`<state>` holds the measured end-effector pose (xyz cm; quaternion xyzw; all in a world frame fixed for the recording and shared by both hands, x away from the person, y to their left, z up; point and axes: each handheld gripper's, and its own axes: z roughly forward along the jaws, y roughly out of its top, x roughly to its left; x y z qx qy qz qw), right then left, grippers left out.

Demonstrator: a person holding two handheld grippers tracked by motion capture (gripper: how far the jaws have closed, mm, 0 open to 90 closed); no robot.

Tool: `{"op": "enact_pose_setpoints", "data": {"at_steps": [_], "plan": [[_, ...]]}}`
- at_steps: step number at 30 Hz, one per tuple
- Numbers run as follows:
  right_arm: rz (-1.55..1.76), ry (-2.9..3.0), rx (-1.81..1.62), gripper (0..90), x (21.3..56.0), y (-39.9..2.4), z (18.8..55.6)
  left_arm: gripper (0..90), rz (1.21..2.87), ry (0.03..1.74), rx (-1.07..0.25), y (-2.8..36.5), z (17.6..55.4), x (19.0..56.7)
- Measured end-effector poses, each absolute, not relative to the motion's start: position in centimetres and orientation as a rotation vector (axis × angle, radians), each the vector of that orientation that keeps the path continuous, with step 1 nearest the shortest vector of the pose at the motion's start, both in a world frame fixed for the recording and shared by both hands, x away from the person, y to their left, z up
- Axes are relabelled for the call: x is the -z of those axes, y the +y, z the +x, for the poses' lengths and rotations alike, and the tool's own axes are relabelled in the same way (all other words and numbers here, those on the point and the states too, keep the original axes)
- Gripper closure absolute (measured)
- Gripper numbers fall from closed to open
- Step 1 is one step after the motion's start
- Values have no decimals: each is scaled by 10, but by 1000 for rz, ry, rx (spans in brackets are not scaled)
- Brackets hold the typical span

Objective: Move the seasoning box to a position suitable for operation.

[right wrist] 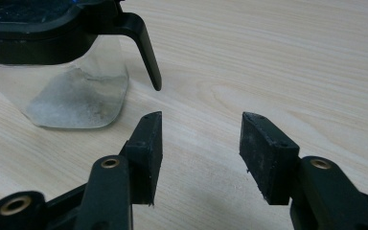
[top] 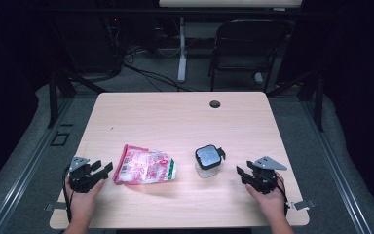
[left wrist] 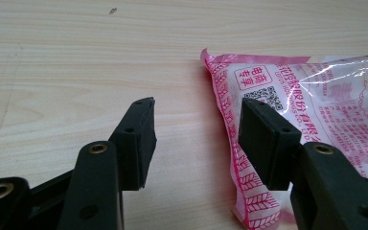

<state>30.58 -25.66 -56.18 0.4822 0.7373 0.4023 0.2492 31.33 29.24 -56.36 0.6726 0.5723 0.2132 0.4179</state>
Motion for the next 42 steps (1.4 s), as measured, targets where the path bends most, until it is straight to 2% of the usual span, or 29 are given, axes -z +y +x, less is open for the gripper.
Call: {"op": "enact_pose_setpoints", "data": {"at_steps": [13,18,27,38,42], "plan": [[1301,2047,-1082,572,556,-250,300,472,1705,1388,-519,286,312,561],[1248,2063,-1088,591,545,-234,302,473,1708,1376,-514,285,310,559],[1151,2096,-1003,614,536,-208,327,473,1706,1366,-515,284,310,558],[1200,2120,-989,670,555,-202,353,474,1717,1361,-511,283,309,559],[1247,2110,-1055,727,561,-203,361,474,1716,1365,-512,284,309,559]]}}
